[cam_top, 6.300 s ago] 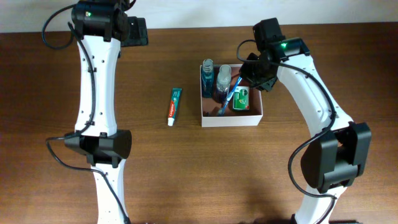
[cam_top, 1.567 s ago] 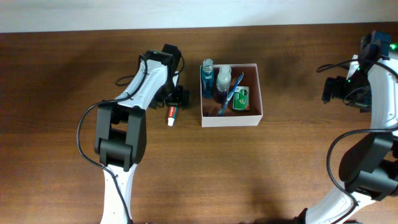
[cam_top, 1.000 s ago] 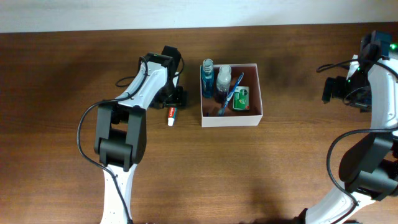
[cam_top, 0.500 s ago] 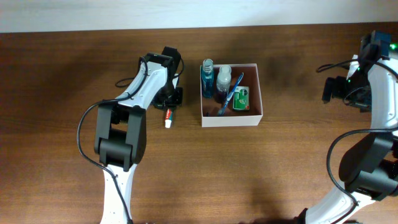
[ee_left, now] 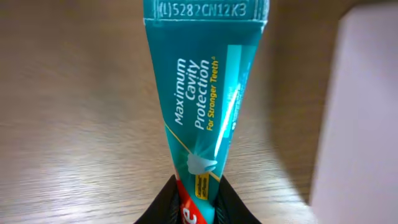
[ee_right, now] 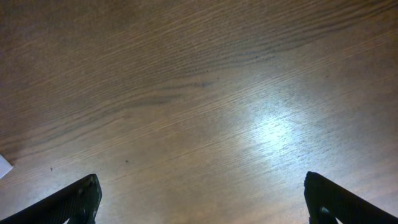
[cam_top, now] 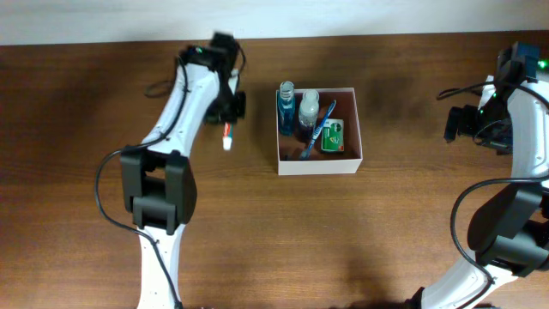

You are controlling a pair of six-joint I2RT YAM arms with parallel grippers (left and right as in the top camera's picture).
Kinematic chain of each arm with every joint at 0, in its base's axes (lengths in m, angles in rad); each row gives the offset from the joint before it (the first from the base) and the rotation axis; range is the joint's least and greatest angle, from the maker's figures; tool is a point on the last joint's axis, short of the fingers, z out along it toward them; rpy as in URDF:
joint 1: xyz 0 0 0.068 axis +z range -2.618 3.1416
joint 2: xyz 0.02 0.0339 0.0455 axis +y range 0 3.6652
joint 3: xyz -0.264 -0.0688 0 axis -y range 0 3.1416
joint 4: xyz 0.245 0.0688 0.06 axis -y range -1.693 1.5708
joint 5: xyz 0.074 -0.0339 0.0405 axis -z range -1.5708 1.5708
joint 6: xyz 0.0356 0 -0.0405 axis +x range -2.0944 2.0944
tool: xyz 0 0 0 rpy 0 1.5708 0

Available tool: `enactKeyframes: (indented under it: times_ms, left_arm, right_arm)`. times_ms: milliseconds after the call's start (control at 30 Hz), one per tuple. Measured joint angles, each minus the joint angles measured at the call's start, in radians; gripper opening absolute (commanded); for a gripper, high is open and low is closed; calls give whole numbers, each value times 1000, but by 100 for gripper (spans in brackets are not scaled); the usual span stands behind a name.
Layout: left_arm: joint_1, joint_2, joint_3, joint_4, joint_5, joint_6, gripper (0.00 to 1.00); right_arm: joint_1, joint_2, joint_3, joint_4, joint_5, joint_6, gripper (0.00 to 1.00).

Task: Pack container
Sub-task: 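Close the left gripper on the toothpaste tube's cap end and lift, then carry the toothpaste tube right over the pink box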

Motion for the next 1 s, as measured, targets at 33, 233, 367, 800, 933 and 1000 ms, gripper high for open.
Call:
enactKeyframes:
  times_ms: [33, 233, 367, 800, 933, 1000]
  left_arm:
    - [3, 0, 46, -16, 0, 0, 17]
    - [4, 0, 328, -60, 22, 0, 16]
    - [-3, 0, 515, -86, 79, 0, 17]
    - [-164, 0, 782, -71, 166, 0, 18]
    - [-256, 0, 787, -40, 150, 0, 18]
    - [-298, 0, 787, -29, 124, 0, 19]
  right_arm:
    - [0, 0, 0, 0, 0, 0, 99]
    - [0, 0, 0, 0, 0, 0, 99]
    - [0, 0, 0, 0, 0, 0, 99]
    - [0, 0, 0, 0, 0, 0, 99]
    - [0, 0, 0, 0, 0, 0, 99]
    - [0, 0, 0, 0, 0, -1, 99]
